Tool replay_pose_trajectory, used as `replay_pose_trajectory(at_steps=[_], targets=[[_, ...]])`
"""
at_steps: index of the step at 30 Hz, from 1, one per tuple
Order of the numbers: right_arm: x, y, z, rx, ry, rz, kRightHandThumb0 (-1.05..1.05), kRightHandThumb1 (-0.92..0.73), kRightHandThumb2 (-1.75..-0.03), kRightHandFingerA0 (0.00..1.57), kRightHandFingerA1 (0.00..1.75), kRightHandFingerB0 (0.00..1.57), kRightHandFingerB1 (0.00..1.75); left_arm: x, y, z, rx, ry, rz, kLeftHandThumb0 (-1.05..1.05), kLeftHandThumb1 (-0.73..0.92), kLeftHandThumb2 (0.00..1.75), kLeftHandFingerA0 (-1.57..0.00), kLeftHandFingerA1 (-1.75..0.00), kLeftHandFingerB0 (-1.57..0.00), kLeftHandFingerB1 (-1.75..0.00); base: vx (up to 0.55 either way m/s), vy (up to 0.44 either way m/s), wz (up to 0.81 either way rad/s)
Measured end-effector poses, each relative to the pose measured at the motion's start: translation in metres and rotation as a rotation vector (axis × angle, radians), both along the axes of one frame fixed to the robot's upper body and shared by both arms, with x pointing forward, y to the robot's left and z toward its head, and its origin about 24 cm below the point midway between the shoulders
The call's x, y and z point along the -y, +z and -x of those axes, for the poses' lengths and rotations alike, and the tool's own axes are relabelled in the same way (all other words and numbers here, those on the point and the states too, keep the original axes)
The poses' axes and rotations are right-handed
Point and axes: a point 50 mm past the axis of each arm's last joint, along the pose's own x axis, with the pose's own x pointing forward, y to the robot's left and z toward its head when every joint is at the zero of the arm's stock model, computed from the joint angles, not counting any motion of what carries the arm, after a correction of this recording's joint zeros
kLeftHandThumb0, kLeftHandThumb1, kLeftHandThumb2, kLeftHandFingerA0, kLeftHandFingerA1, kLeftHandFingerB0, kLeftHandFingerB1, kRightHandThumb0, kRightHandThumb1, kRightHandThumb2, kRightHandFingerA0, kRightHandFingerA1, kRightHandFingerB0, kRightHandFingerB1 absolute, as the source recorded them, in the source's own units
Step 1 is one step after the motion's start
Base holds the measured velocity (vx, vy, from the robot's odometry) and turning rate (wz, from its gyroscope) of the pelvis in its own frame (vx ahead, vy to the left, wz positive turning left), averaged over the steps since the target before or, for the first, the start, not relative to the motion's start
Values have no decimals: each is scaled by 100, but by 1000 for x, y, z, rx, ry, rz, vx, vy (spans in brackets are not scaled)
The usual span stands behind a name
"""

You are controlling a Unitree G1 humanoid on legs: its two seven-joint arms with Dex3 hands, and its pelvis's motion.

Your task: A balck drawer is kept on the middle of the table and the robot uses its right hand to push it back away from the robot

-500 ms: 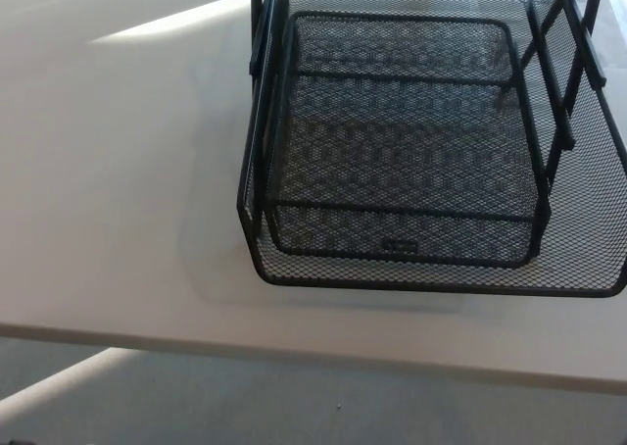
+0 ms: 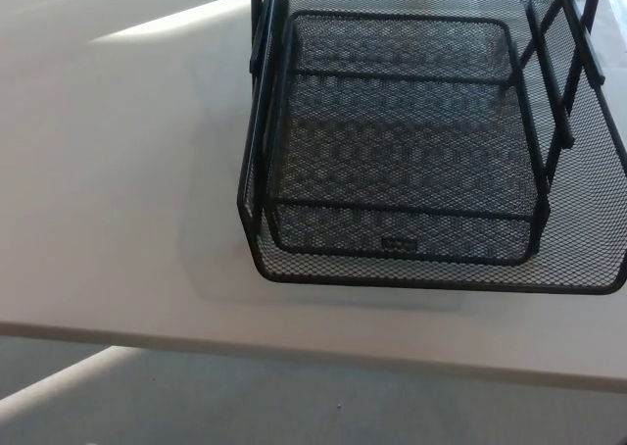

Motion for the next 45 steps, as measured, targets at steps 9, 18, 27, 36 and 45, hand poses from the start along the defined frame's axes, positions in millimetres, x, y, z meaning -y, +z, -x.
replay_pose_trajectory(at_steps=[9, 18, 27, 36, 45], targets=[[-30, 24, 6, 124, 98, -110, -56, -76, -64, 45, 37, 31, 32, 1, 1, -2, 5, -2, 1, -55, 72, 62, -48, -39, -33, -33, 0, 0, 0], [-54, 59, 14, 238, 186, -217, -53, -78, -64, 44, 38, 30, 32, 1, 1, -3, 7, -4, 2, -56, 72, 63, -50, -40, -35, -34, 0, 0, 0], [-74, 104, 19, 344, 304, -309, -54, -77, -64, 49, 41, 32, 34, 1, 1, -3, 8, -5, 2, -58, 71, 63, -49, -40, -32, -33, 0, 0, 0], [-98, 155, 29, 418, 498, -399, -52, -78, -64, 45, 39, 30, 33, 2, 1, -3, 8, -5, 2, -56, 71, 63, -50, -40, -33, -33, 0, 0, 0], [-117, 203, 44, 435, 718, -446, -49, -79, -64, 45, 41, 29, 33, 2, 2, -5, 9, -8, 1, -57, 71, 63, -47, -39, -32, -33, 0, 0, 0]])
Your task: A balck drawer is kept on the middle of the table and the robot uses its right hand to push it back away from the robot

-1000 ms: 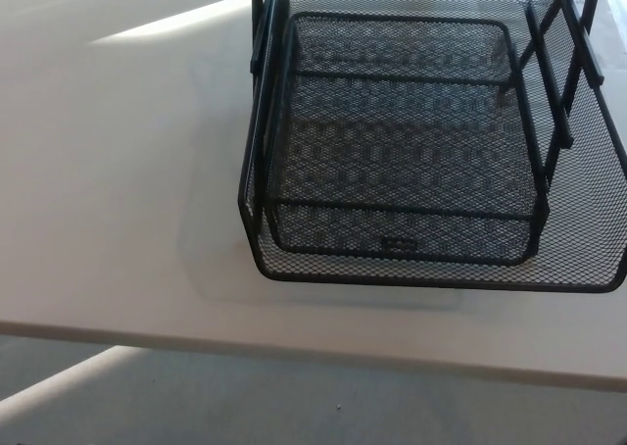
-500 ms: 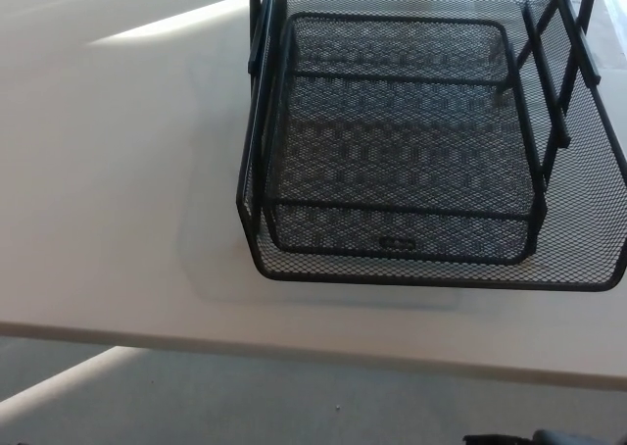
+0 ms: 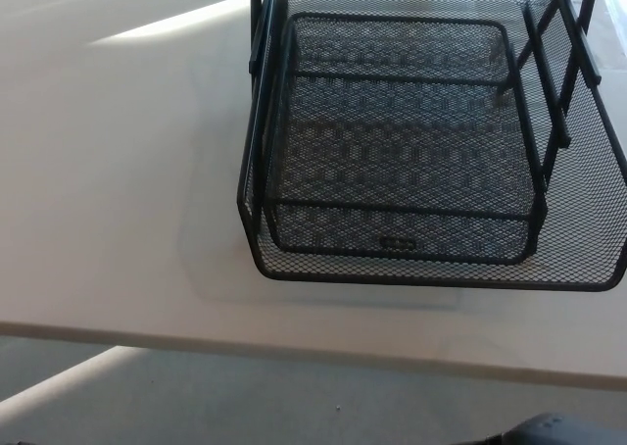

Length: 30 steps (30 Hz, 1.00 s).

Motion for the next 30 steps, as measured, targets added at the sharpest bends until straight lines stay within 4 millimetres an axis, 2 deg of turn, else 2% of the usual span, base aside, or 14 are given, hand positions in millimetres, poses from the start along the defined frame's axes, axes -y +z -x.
replay_pose_trajectory(at_steps=[7, 10, 20, 30], targets=[[-7, 24, 0, 18, 131, 78, -50, -80, -64, 50, 42, 30, 33, 0, 1, -3, 4, -4, -1, -56, 71, 63, -49, -39, -33, -33, 0, 0, 0], [-11, 28, -2, 8, 176, 115, -50, -78, -64, 52, 44, 31, 34, 0, 1, -3, 1, -4, -1, -57, 72, 63, -49, -40, -33, -33, 0, 0, 0], [-28, 31, -7, -48, 316, 246, -49, -78, -63, 53, 45, 31, 33, 1, 1, -4, -12, -16, 3, -57, 71, 63, -48, -40, -33, -33, 0, 0, 0], [-44, 30, -22, -93, 355, 351, -50, -78, -64, 53, 44, 30, 33, 2, 2, -6, -17, -34, 4, -55, 74, 62, -51, -39, -35, -33, 0, 0, 0]])
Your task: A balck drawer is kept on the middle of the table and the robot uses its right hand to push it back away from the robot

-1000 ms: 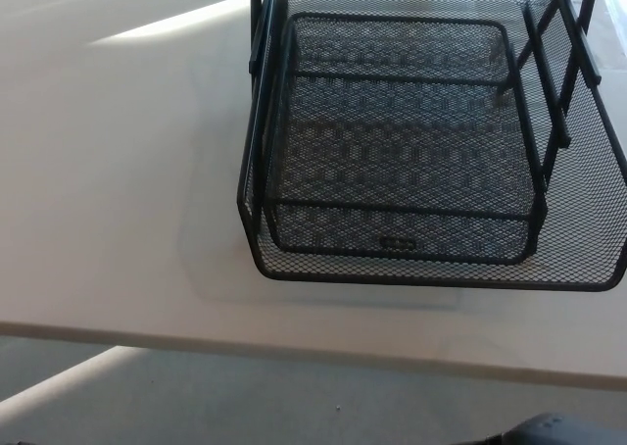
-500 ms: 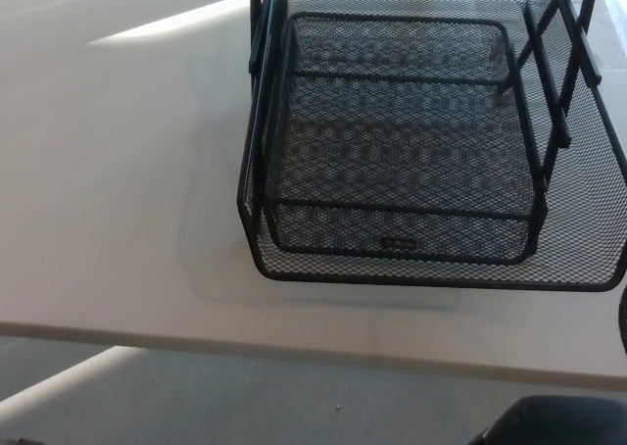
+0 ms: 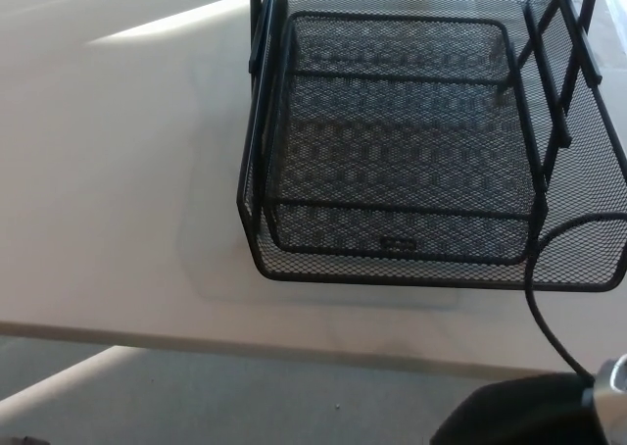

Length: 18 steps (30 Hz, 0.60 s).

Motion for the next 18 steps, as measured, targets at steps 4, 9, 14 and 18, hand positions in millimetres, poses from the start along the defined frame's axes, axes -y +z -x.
replay_pose_trajectory(at_steps=[4, 9, 14, 18], targets=[[-6, -4, -8, -23, -15, 34, -50, -79, -64, 52, 43, 30, 33, 0, 0, 0, -4, -2, -1, -56, 71, 63, -50, -39, -34, -33, 0, 0, 0], [-10, 0, -21, -14, -43, 54, -49, -79, -63, 50, 42, 30, 33, 0, 0, 0, -4, -6, -1, -56, 71, 63, -50, -40, -34, -34, 0, 0, 0], [-12, 7, -39, 9, -83, 63, -51, -79, -64, 51, 43, 31, 33, 0, 0, 0, -5, -8, -2, -57, 72, 63, -48, -39, -33, -33, 0, 0, 0], [-13, 15, -55, 35, -116, 74, -51, -80, -64, 49, 42, 31, 33, 0, 0, 0, -4, -9, -2, -57, 72, 63, -48, -39, -33, -33, 0, 0, 0]])
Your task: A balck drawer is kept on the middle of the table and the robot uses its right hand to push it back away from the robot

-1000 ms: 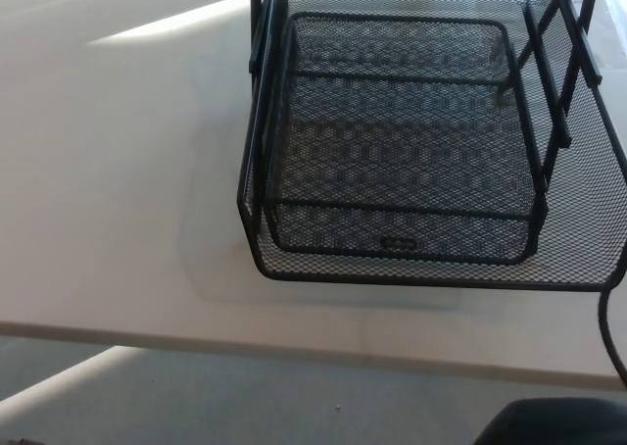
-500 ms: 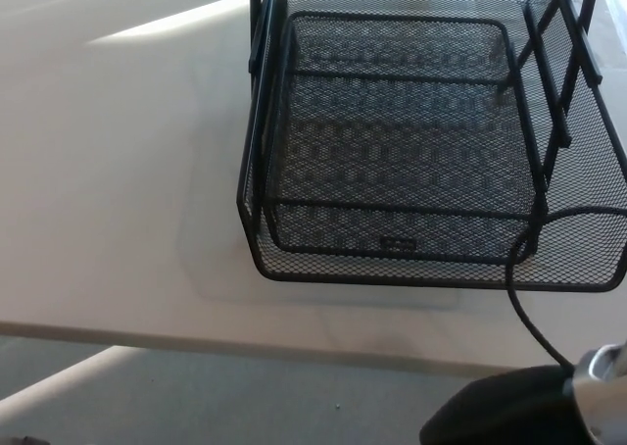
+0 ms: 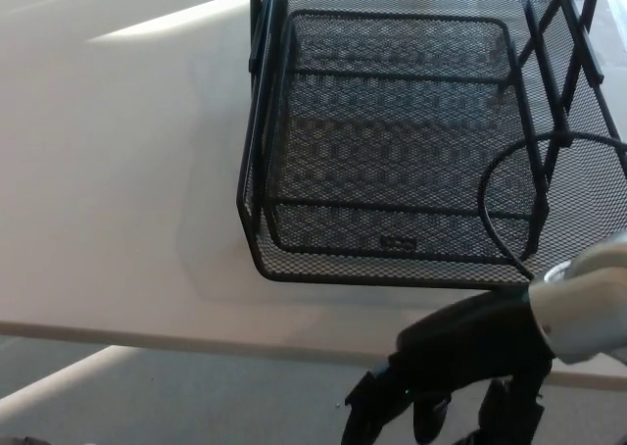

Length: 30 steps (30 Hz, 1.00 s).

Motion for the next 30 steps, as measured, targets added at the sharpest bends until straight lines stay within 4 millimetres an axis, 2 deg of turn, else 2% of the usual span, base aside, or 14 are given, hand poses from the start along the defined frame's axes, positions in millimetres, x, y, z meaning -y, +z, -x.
replay_pose_trajectory(at_steps=[12, 13, 18, 27, 30], targets=[[-2, 14, -31, 36, -76, 46, -50, -79, -64, 42, 39, 32, 32, 0, 0, 1, -1, 1, 1, -58, 71, 63, -49, -39, -32, -33, 0, 0, 0], [-2, 15, -34, 36, -90, 49, -50, -79, -64, 45, 41, 32, 33, 0, 0, 1, -1, 0, 1, -56, 75, 63, -50, -39, -33, -33, 0, 0, 0], [1, 19, -53, 41, -156, 65, -50, -79, -64, 49, 41, 32, 33, 0, -1, 1, -2, -3, 1, -57, 71, 63, -50, -39, -33, -33, 0, 0, 0], [4, 13, -84, -11, -256, 69, -52, -77, -64, 49, 42, 35, 35, 0, -1, 1, -2, -5, 0, -54, 75, 63, -51, -39, -34, -33, 0, 0, 0], [5, 12, -91, -33, -275, 59, -52, -76, -64, 52, 42, 36, 35, 0, -1, 1, -2, -5, 0, -57, 71, 63, -49, -39, -32, -33, 0, 0, 0]])
